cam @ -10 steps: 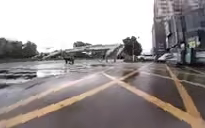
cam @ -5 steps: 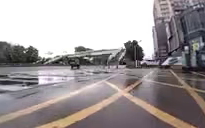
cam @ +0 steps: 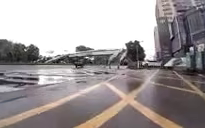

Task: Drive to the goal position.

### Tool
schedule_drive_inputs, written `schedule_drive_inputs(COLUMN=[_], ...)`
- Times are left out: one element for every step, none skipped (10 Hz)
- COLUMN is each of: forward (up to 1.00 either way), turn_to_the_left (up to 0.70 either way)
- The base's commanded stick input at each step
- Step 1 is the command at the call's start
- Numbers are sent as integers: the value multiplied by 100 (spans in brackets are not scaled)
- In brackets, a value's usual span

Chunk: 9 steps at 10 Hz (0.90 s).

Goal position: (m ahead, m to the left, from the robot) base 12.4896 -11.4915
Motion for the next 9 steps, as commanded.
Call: schedule_drive_inputs(forward=[70,70,70,70,70,70,70,70,70], turn_to_the_left=[-1,-6,-13,-13,-13,-13,-7,-1,0])
